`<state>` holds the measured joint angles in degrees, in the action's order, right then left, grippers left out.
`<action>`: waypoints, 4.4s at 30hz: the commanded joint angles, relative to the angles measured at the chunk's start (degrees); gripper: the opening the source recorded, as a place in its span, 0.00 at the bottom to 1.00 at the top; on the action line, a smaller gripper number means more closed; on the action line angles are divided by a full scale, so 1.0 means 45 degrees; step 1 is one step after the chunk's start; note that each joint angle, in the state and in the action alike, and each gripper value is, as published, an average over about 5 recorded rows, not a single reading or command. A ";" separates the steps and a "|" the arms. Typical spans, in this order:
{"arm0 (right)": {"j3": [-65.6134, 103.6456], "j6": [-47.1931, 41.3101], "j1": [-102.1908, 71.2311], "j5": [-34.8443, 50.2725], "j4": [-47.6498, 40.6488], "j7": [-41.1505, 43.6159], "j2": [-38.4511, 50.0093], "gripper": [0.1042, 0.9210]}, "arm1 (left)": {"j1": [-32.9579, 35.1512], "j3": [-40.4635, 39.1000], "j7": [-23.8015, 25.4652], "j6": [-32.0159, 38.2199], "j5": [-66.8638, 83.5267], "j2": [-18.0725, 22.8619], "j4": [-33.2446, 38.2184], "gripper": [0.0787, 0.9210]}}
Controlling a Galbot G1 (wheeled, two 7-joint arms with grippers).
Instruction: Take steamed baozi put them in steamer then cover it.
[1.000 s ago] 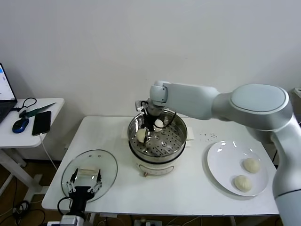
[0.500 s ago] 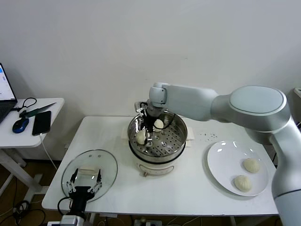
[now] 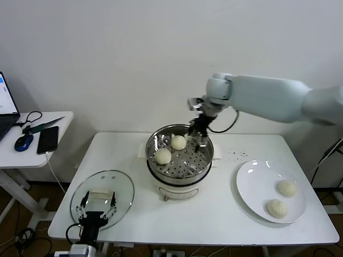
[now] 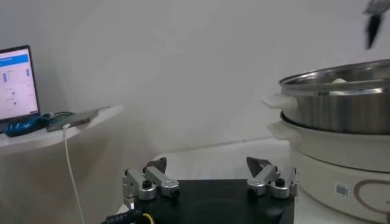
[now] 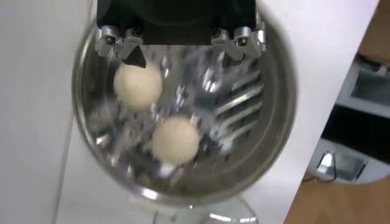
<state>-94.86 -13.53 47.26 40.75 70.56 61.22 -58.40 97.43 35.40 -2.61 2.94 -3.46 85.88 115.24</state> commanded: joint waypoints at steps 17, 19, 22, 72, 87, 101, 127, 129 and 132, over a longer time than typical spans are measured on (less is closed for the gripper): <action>0.4625 0.0981 -0.7059 -0.7475 0.2304 0.0568 0.8650 0.88 | 0.0259 0.0152 -0.0029 -0.0112 -0.0277 0.0237 0.0155 0.88; 0.5234 0.1094 -0.7716 -0.7801 0.2018 0.0629 0.8603 0.88 | 0.0304 0.0193 -0.0030 -0.0098 -0.0283 0.0245 0.0146 0.88; 0.5708 0.1179 -0.8260 -0.7995 0.1636 0.0641 0.8446 0.88 | 0.0355 0.0236 -0.0026 -0.0089 -0.0303 0.0249 0.0134 0.88; 0.2281 0.6909 -0.1135 -0.8012 -0.0731 0.2665 0.3984 0.68 | 0.0213 -0.0030 -0.0050 -0.0170 -0.0745 0.0356 -0.0046 0.88; 0.3259 0.9792 0.0233 -0.7972 -0.1083 0.2893 -0.1735 0.70 | 0.0153 -0.0080 -0.0052 -0.0244 -0.0772 0.0318 -0.0101 0.88; 0.3823 1.0174 -0.2286 -0.9152 -0.1045 0.2787 -0.4348 0.70 | 0.0136 -0.0061 -0.0049 -0.0314 -0.0726 0.0312 -0.0050 0.88; 0.3491 1.0105 -0.3858 -0.9688 -0.0473 0.2679 -0.4042 0.72 | 0.0105 0.0016 -0.0020 -0.0327 -0.0725 0.0263 -0.0115 0.88; 0.3558 1.0059 -0.3923 -0.9791 -0.0502 0.2660 -0.4027 0.73 | 0.0113 0.0007 -0.0010 -0.0339 -0.0736 0.0250 -0.0111 0.88; 0.3743 1.0044 -0.3942 -0.9961 -0.0512 0.2675 -0.4005 0.79 | 0.0105 -0.0017 -0.0009 -0.0351 -0.0761 0.0247 -0.0119 0.88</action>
<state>-78.71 31.70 30.69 -2.69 68.09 73.36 -76.14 97.87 35.43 -2.69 1.43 -6.73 87.07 114.73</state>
